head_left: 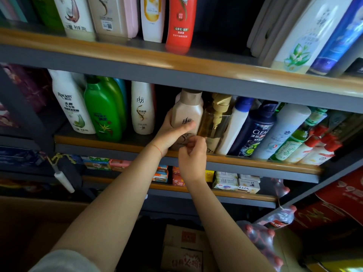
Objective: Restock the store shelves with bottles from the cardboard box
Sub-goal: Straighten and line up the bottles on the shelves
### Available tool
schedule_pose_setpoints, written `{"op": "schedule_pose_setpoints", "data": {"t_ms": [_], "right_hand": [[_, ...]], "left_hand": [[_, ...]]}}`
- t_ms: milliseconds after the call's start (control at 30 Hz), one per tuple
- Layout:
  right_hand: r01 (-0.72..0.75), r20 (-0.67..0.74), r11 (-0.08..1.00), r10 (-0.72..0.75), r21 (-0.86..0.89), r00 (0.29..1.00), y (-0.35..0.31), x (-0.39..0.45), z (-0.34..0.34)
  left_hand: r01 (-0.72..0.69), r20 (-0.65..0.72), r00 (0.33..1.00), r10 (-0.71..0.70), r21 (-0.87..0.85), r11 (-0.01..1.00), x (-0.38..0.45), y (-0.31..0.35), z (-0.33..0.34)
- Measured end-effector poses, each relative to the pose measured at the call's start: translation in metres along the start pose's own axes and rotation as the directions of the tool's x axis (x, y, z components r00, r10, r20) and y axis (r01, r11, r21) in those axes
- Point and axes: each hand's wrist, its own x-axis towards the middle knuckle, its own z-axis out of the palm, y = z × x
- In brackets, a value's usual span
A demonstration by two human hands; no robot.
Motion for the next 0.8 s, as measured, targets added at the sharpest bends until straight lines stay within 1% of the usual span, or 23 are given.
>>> {"op": "schedule_pose_setpoints", "data": {"t_ms": [233, 267, 300, 333, 367, 433, 467, 500, 533, 567, 633, 700, 733, 800], "right_hand": [[0.032, -0.029, 0.999, -0.031, 0.043, 0.999, -0.008, -0.004, 0.003], [0.03, -0.032, 0.998, -0.028, 0.054, 0.999, -0.01, -0.004, 0.005], [0.026, -0.03, 0.997, -0.024, 0.073, 0.999, -0.013, -0.004, 0.007], [0.025, -0.021, 0.995, -0.023, 0.098, 1.0, -0.017, -0.004, 0.01], [0.022, -0.003, 0.992, -0.022, 0.123, 1.0, -0.021, -0.005, 0.015], [0.028, 0.046, 0.985, -0.036, 0.169, 0.998, -0.03, -0.007, 0.029], [0.041, 0.066, 0.983, -0.054, 0.176, 0.996, -0.033, -0.007, 0.037], [0.056, 0.083, 0.983, -0.071, 0.172, 0.994, -0.036, -0.006, 0.047], [0.058, 0.104, 0.984, -0.076, 0.168, 0.992, -0.039, -0.003, 0.056], [0.041, 0.129, 0.984, -0.063, 0.171, 0.99, -0.042, 0.0, 0.065], [-0.057, 0.178, 0.976, 0.019, 0.209, 0.984, -0.048, 0.013, 0.08], [-0.176, 0.213, 0.953, 0.124, 0.247, 0.969, -0.051, 0.031, 0.091], [-0.223, 0.222, 0.944, 0.17, 0.243, 0.96, -0.051, 0.041, 0.097], [-0.293, 0.215, 0.93, 0.246, 0.224, 0.945, -0.049, 0.06, 0.109]], "left_hand": [[0.01, -0.022, 1.0, -0.009, 0.049, 0.999, -0.009, 0.009, -0.003], [0.014, -0.048, 0.999, -0.011, 0.064, 0.998, -0.011, 0.011, -0.01], [0.011, -0.104, 0.995, -0.003, 0.081, 0.997, -0.014, 0.013, -0.017], [-0.009, -0.199, 0.98, 0.027, 0.09, 0.996, -0.019, 0.014, -0.025], [-0.047, -0.321, 0.944, 0.075, 0.095, 0.994, -0.023, 0.012, -0.033], [-0.125, -0.551, 0.818, 0.166, 0.112, 0.986, -0.034, 0.005, -0.045], [-0.155, -0.611, 0.764, 0.208, 0.139, 0.978, -0.036, 0.001, -0.051], [-0.166, -0.626, 0.74, 0.246, 0.185, 0.969, -0.036, -0.003, -0.056], [-0.148, -0.613, 0.748, 0.254, 0.219, 0.964, -0.035, -0.004, -0.06], [-0.128, -0.582, 0.778, 0.237, 0.222, 0.967, -0.031, -0.004, -0.064], [-0.055, -0.542, 0.833, 0.113, 0.122, 0.991, -0.023, -0.001, -0.067], [0.016, -0.525, 0.851, -0.021, -0.016, 1.0, -0.013, 0.003, -0.07], [0.036, -0.514, 0.856, -0.057, -0.051, 0.998, -0.008, 0.003, -0.072], [0.066, -0.488, 0.868, -0.088, -0.063, 0.996, 0.004, 0.009, -0.076]]}}
